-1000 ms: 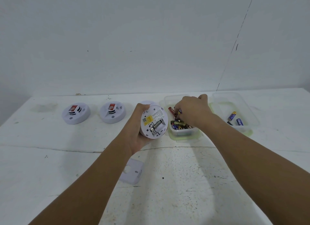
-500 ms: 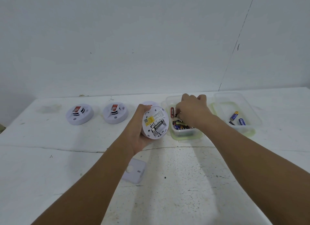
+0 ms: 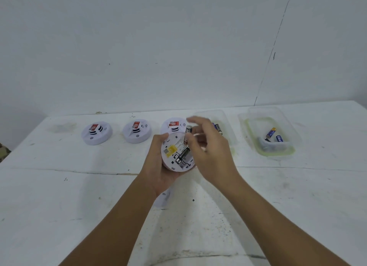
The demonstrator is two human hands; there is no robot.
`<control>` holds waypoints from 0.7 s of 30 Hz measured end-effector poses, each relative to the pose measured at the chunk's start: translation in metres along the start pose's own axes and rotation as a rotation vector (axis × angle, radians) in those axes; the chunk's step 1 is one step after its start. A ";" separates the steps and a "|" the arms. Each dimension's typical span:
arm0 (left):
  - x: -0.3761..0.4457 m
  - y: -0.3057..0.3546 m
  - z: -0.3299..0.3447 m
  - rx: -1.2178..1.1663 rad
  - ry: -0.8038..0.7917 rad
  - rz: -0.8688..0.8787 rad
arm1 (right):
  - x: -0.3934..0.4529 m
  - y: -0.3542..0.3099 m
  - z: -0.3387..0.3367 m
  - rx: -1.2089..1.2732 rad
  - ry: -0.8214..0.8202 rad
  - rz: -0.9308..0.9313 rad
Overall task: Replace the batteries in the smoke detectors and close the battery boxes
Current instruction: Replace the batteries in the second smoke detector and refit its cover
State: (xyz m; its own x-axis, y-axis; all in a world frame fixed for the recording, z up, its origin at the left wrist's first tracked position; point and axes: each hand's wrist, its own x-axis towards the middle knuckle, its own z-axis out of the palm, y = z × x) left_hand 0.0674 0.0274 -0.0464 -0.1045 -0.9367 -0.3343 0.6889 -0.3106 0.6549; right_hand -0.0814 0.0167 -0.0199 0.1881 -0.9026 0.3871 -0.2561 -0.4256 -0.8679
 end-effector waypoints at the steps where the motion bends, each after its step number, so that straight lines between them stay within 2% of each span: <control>1: -0.003 -0.002 -0.001 -0.027 -0.006 -0.011 | -0.009 0.006 0.003 0.040 0.031 0.031; 4: -0.013 -0.011 -0.006 -0.097 0.014 -0.028 | -0.033 0.022 0.005 0.199 0.072 0.138; 8: -0.027 -0.025 -0.007 -0.204 0.014 -0.062 | -0.055 0.037 0.003 0.244 0.060 0.145; 14: -0.039 -0.040 -0.003 -0.257 -0.005 -0.110 | -0.070 0.055 -0.004 0.438 0.158 0.308; 18: -0.041 -0.047 0.001 -0.243 0.040 -0.119 | -0.072 0.069 -0.009 0.711 0.059 0.380; 21: -0.039 -0.051 -0.002 -0.270 0.066 -0.100 | -0.072 0.077 -0.012 0.722 -0.023 0.381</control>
State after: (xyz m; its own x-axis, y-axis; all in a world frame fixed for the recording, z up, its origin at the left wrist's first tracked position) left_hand 0.0379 0.0803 -0.0682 -0.1407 -0.8884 -0.4370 0.8445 -0.3381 0.4154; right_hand -0.1264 0.0482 -0.1111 0.2329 -0.9722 0.0255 0.3659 0.0633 -0.9285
